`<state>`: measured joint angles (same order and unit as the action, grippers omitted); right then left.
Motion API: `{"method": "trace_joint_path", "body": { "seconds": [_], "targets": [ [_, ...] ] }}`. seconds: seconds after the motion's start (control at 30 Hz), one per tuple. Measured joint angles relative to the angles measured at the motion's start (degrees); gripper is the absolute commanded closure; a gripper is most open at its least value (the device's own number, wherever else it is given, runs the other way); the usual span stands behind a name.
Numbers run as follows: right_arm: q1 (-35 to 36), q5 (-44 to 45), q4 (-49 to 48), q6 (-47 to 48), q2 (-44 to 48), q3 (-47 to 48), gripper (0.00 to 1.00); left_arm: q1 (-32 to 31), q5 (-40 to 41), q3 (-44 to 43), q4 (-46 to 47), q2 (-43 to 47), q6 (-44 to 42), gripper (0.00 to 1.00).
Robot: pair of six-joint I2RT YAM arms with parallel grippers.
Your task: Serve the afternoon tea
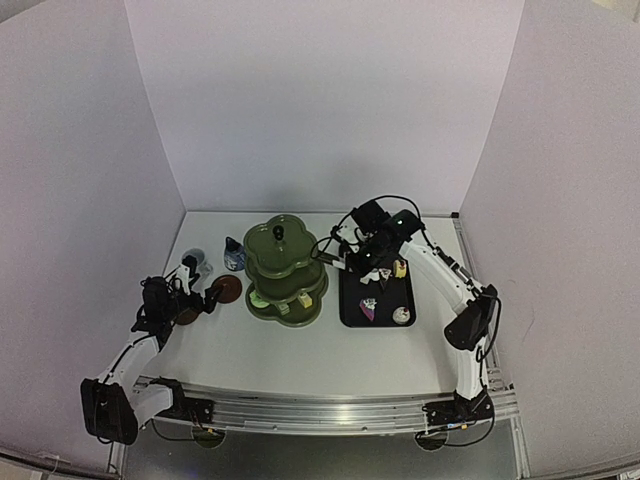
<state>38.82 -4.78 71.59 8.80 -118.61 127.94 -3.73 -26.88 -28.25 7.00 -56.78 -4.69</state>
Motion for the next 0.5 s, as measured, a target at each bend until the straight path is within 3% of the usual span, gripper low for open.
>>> {"method": "trace_joint_path", "body": {
  "seconds": [0.5],
  "targets": [
    [0.4, 0.2, -0.2, -1.1, 0.2, 0.5, 0.68, 0.0, 0.1, 0.0, -1.0, 0.3, -0.7, 0.01]
  ]
}}
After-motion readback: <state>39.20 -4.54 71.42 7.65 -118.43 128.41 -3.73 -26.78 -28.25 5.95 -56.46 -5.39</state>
